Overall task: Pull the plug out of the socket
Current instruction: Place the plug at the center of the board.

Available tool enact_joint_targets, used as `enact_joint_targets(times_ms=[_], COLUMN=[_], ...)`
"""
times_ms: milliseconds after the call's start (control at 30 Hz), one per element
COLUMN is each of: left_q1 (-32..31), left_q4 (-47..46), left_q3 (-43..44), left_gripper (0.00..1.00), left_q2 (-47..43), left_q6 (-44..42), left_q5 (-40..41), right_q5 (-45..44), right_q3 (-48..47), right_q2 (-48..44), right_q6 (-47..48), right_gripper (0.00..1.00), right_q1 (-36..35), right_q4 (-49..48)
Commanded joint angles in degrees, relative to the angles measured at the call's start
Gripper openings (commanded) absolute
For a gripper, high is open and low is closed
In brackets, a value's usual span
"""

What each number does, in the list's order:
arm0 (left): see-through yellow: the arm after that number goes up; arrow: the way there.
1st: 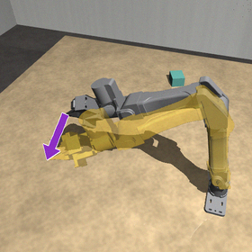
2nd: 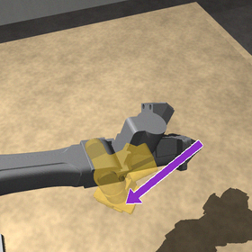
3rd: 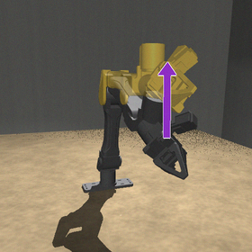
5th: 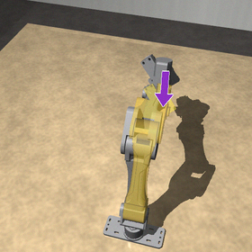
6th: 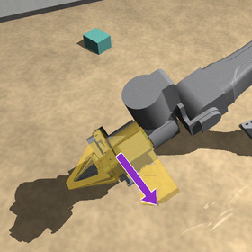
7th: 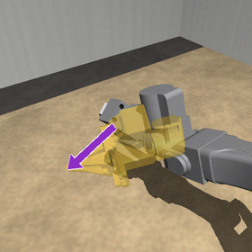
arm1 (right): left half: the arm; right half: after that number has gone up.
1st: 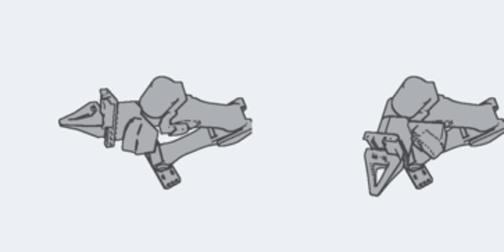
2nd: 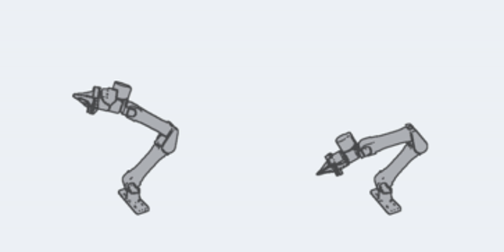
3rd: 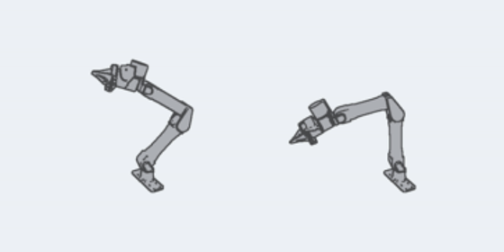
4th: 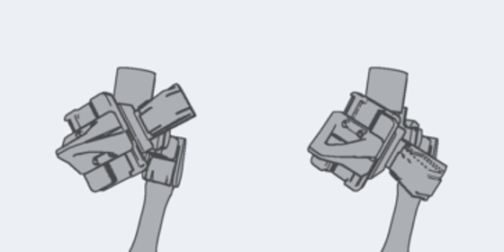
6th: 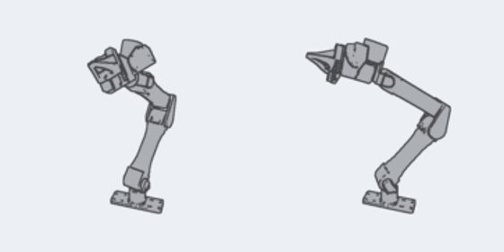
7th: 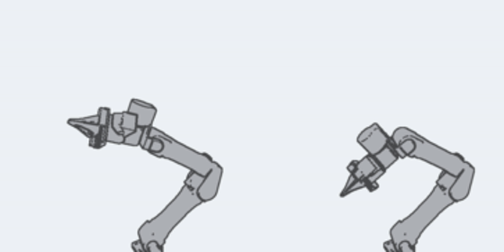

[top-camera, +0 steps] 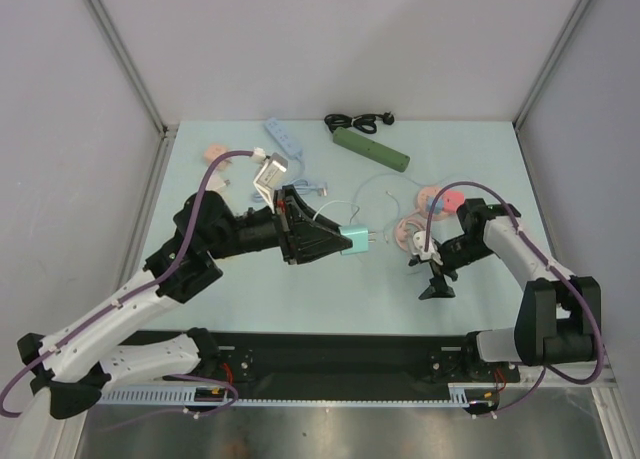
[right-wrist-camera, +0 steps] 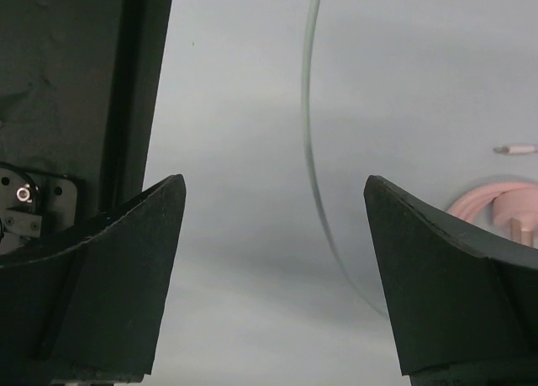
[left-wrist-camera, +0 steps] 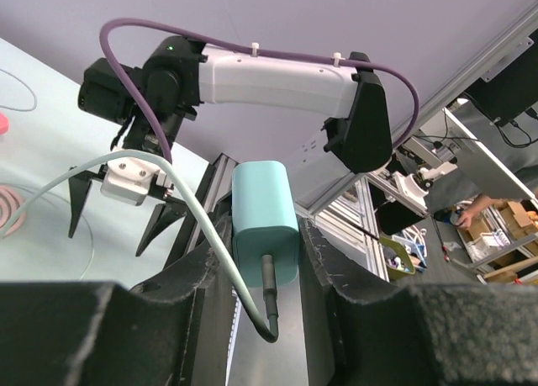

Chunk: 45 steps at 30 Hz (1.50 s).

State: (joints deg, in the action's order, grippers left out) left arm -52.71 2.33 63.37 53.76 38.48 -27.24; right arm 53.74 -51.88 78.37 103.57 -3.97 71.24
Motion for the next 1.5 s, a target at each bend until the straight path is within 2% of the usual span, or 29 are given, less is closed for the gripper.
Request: enact_joint_targets(times_ms=[0,67,267,300,367,400,467,633,667,1000,1333,1467], left_q1=[0.8,1.0,1.2,1.2,1.3,1.3,1.5,1.8,1.9,2.0,2.1,2.1], left_q4=[-0.5,-0.1,0.5,0.6,1.3,1.4,2.2,2.6,2.3,1.7,3.0,3.4], left_q3=[0.5,0.7,0.9,1.0,1.0,1.1,1.1,-0.9,-1.3,-5.0,-7.1,-7.1], left_gripper=[0.00,0.00,0.00,0.00,0.00,0.00,0.00,0.00,0.00,0.00,0.00,0.00], left_q2=[-1.5,-1.7,-2.7,-3.1,-3.6,-4.0,-4.5,-6.6,-6.7,-7.1,-6.3,-5.5], left_q6=[-0.8,-0.7,-0.9,-1.1,-1.3,-1.6,-1.9,-2.4,-2.4,-2.8,-4.0,-4.6], left_q5=[0.9,1.1,1.1,1.1,1.2,1.3,1.7,2.2,2.2,3.8,5.6,5.9], right_q5=[-4.3,-5.3,-10.6,-11.9,-14.2,-15.1,-17.0,-17.3,-17.3,-18.1,-11.2,-5.8], right_q3=[1.6,1.8,4.1,4.6,4.8,4.9,4.9,2.4,1.9,-11.9,-19.7,-21.5], right_q2=[-2.5,-2.7,-3.4,-2.9,-2.5,-2.2,-2.5,-6.2,-6.8,-12.8,-19.2,-21.1], right_q6=[-2.8,-4.3,-16.2,-17.7,-20.8,-22.2,-24.3,-28.6,-29.6,-43.5,-53.2,-55.7], right_gripper=[0.90,0.88,0.69,0.62,0.53,0.44,0.33,0.12,0.00,0.00,0.00,0.00], right_q1=[-0.6,-1.0,-1.7,-2.0,-2.2,-2.2,-1.6,2.5,3.0,6.0,6.6,6.0], right_q4=[-4.0,-4.9,-19.1,-22.5,-25.4,-28.5,-30.9,-32.0,-32.0,-24.6,-26.0,-25.2])
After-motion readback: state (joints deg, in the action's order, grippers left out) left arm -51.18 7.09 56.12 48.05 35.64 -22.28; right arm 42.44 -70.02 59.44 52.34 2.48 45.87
